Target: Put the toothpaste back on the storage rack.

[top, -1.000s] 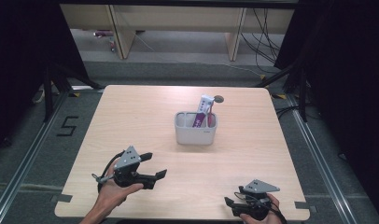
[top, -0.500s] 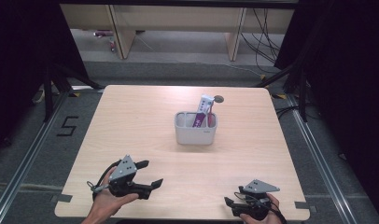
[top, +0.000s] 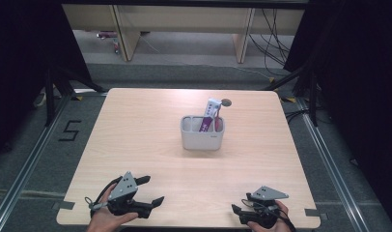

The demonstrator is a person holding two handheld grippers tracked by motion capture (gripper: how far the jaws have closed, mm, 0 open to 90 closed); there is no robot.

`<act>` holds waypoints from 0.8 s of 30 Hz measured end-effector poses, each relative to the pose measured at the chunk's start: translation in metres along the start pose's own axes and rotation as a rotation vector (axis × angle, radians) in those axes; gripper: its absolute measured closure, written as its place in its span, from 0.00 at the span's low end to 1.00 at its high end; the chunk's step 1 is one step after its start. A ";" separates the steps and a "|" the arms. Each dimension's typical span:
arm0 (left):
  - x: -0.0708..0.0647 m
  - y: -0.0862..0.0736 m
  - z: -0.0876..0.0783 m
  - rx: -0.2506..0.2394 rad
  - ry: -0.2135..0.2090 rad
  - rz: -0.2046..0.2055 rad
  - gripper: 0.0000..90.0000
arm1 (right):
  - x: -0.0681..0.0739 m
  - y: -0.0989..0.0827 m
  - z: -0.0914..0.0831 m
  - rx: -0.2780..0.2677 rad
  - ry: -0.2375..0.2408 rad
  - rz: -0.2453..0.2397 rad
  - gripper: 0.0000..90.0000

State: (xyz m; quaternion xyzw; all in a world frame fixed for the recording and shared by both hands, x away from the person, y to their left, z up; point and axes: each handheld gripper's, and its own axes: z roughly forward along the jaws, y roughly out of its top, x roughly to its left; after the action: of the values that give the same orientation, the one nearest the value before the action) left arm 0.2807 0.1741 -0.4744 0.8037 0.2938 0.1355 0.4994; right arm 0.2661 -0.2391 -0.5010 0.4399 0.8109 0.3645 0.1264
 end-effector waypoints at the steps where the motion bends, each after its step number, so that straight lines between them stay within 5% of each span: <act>1: -0.001 -0.002 -0.001 0.001 0.005 -0.001 0.18 | 0.000 0.000 0.001 0.001 0.005 0.000 0.34; 11: -0.011 -0.016 -0.006 0.043 -0.033 0.016 0.17 | 0.000 0.000 0.000 0.003 0.000 -0.003 0.33; 14: -0.017 -0.019 -0.008 0.070 -0.037 0.038 0.17 | 0.000 0.001 0.001 0.007 0.042 -0.005 0.33; 24: -0.021 -0.027 -0.006 0.112 -0.050 0.066 0.17 | 0.003 0.001 0.000 -0.004 0.017 -0.004 0.30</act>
State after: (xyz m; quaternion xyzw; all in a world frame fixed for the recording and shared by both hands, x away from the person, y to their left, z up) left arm 0.2523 0.1747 -0.4942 0.8430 0.2614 0.1150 0.4559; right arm 0.2647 -0.2362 -0.5002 0.4350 0.8122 0.3694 0.1210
